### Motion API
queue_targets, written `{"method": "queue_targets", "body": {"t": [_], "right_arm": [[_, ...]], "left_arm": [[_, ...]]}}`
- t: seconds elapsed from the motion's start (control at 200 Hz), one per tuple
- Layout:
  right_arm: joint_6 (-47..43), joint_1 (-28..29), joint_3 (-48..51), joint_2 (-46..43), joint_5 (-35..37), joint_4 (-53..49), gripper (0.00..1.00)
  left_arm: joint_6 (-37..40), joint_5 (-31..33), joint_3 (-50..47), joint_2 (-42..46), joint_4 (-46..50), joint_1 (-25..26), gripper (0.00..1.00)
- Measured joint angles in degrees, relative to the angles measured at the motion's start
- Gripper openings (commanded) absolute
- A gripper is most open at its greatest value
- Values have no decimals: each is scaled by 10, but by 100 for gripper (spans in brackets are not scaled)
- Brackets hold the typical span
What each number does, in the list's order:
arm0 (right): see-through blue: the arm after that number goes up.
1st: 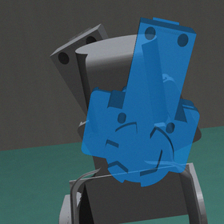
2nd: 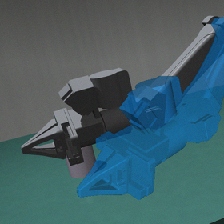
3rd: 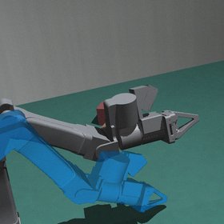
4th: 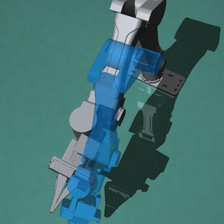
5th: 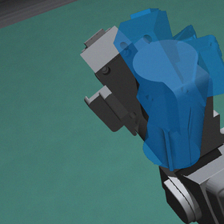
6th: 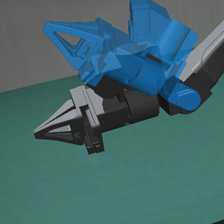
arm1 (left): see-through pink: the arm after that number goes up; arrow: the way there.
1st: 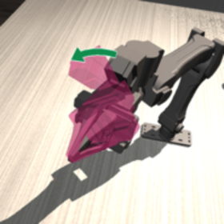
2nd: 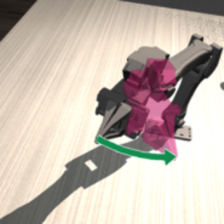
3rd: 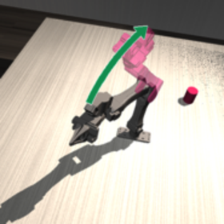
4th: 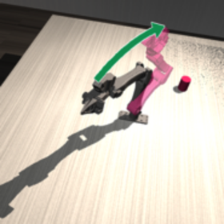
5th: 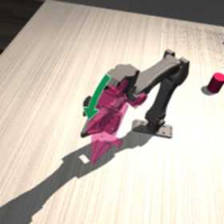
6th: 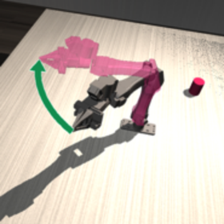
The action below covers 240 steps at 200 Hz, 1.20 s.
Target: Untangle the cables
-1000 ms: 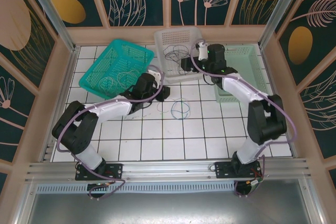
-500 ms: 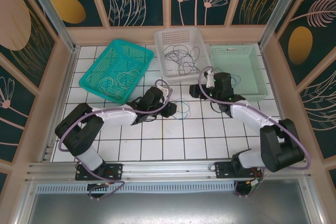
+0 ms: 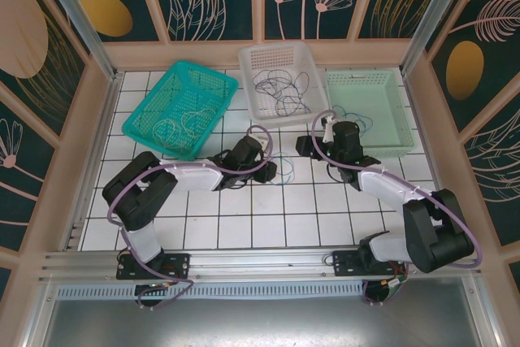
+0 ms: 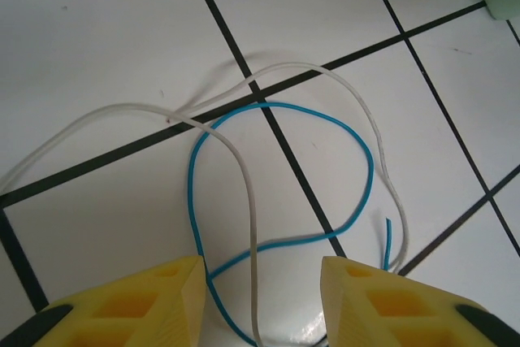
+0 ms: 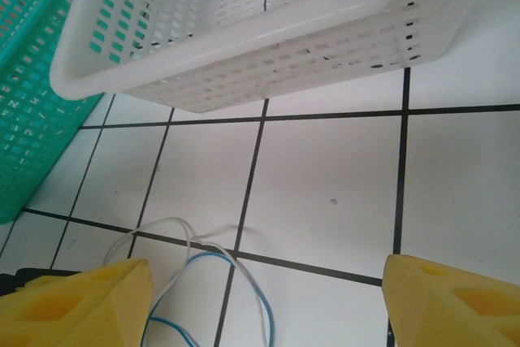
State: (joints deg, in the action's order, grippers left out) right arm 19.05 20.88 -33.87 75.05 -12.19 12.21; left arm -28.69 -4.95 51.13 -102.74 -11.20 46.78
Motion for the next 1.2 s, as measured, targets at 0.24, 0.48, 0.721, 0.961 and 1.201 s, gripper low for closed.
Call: {"method": "queue_targets", "body": {"t": [0.24, 0.48, 0.721, 0.961, 1.201], "right_arm": [[9, 0, 13, -11, 9, 1, 76], [9, 0, 16, -14, 21, 1, 77], [13, 0, 28, -19, 23, 14, 77], [12, 0, 43, -38, 2, 40, 76], [8, 3, 48, -38, -51, 55, 76]], "left_arm": [[0, 10, 29, -38, 11, 9, 18], [-2, 25, 29, -41, 14, 9, 0], [0, 29, -1, 25, 5, 9, 0], [17, 25, -16, 99, -21, 21, 0], [23, 25, -54, 127, -27, 26, 0]]}}
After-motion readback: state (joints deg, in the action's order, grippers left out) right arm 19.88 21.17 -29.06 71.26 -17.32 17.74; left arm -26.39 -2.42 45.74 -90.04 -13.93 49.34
